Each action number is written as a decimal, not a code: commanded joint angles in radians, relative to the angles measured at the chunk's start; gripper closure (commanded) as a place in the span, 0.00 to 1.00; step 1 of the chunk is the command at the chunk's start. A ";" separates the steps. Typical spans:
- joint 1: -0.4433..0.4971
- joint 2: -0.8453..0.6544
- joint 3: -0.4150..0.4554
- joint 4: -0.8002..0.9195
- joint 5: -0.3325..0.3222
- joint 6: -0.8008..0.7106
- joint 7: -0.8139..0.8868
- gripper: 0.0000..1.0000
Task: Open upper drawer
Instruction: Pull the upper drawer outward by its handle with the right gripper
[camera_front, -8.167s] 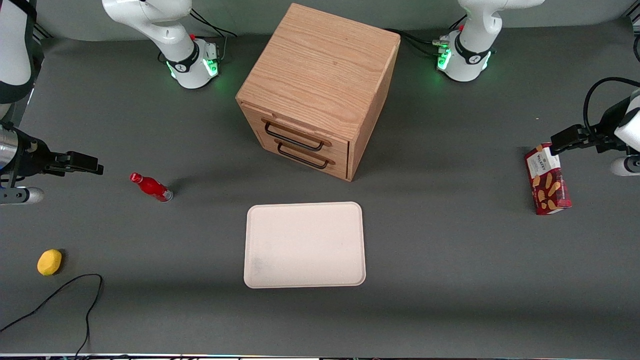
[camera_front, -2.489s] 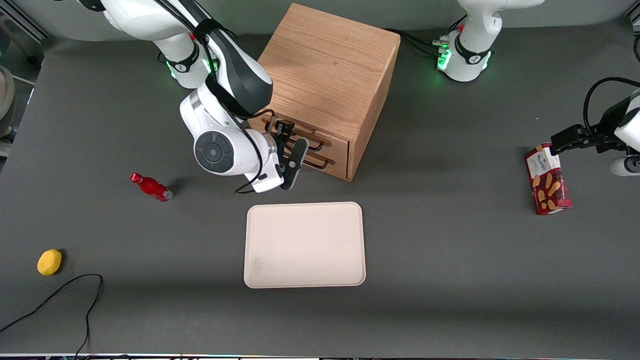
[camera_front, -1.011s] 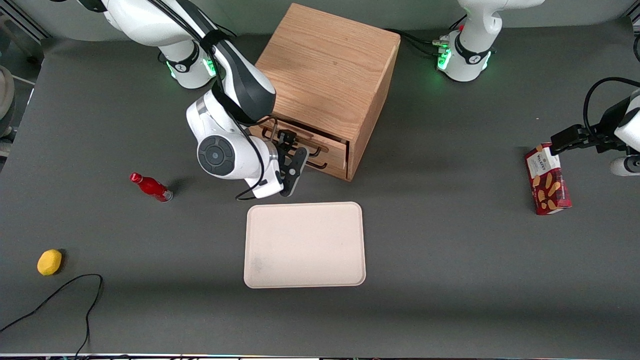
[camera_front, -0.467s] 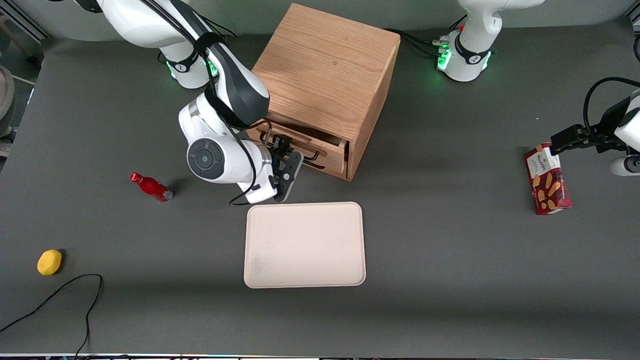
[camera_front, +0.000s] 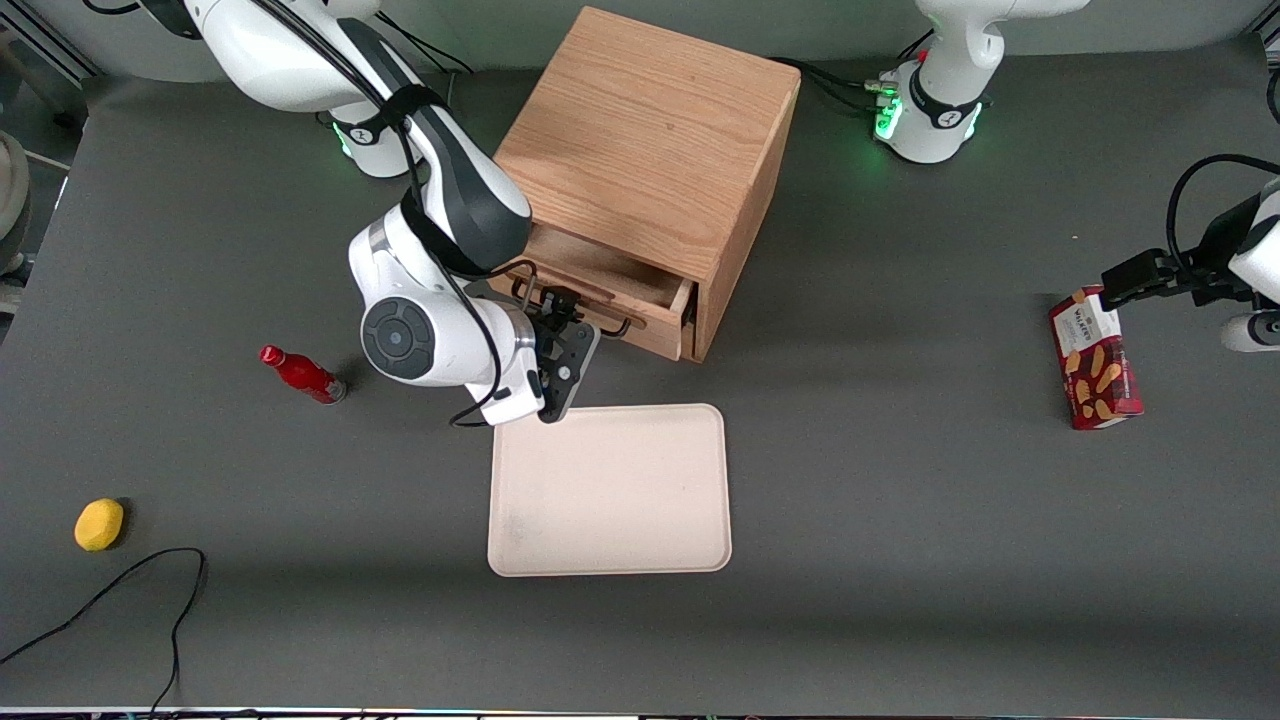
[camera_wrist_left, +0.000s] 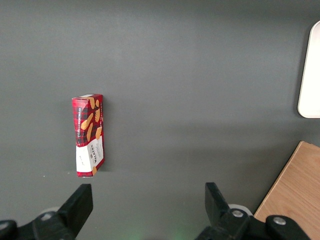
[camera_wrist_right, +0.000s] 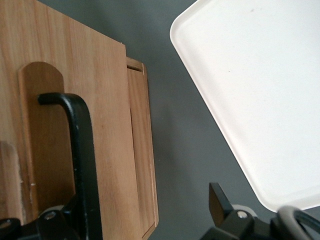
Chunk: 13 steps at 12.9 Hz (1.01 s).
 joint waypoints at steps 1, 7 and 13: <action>-0.006 0.032 -0.001 0.046 -0.012 -0.008 -0.035 0.00; -0.027 0.056 -0.001 0.083 -0.041 -0.014 -0.036 0.00; -0.052 0.091 -0.001 0.146 -0.047 -0.057 -0.036 0.00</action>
